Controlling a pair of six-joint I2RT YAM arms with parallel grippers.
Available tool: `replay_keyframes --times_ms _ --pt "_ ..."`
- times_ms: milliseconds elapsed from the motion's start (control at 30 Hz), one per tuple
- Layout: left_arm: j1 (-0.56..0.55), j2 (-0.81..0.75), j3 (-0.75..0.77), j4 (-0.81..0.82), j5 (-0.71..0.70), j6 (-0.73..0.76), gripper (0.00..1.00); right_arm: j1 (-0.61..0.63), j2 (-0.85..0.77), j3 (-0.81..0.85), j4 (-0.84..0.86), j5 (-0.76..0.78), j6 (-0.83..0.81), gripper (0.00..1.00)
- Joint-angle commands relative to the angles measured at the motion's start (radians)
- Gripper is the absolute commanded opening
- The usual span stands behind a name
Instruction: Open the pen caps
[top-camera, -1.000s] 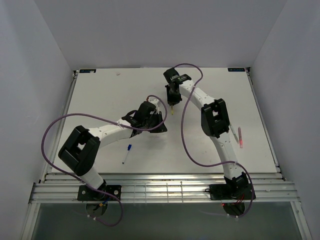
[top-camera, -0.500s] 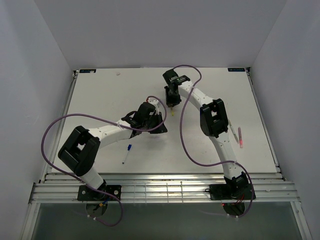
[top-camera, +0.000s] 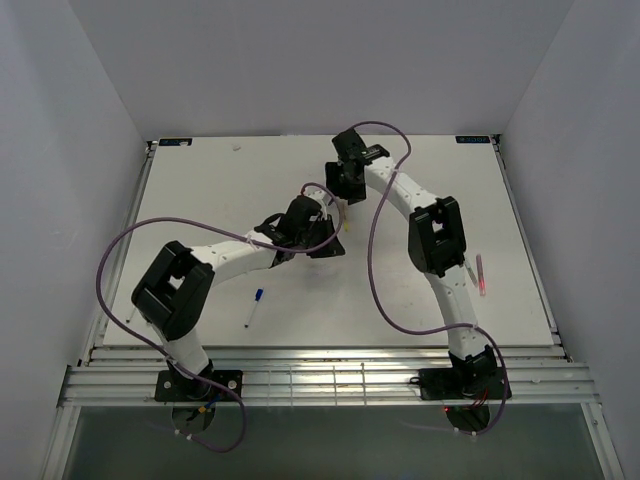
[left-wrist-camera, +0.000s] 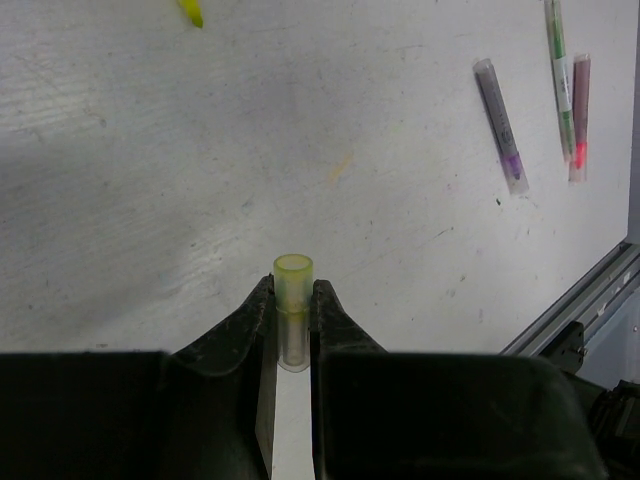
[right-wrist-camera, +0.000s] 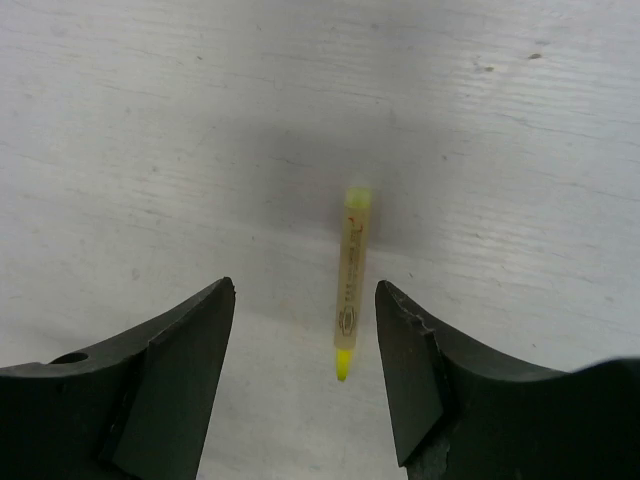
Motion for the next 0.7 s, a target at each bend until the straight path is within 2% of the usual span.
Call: replay_keyframes --times_ms 0,233,500,667 --pt "-0.023 0.036 0.065 0.016 -0.036 -0.025 0.0 -0.04 -0.168 -0.005 0.05 -0.038 0.018 0.65" --pt "-0.032 0.155 0.15 -0.014 -0.105 -0.052 0.0 -0.137 -0.398 -0.185 0.067 -0.015 0.021 0.66" --pt "-0.037 0.294 0.313 -0.096 -0.162 -0.046 0.0 -0.244 -0.632 -0.511 0.17 -0.03 -0.012 0.67" --pt "-0.038 0.363 0.399 -0.206 -0.235 -0.065 0.04 -0.273 -0.679 -0.622 0.21 -0.039 -0.025 0.67"
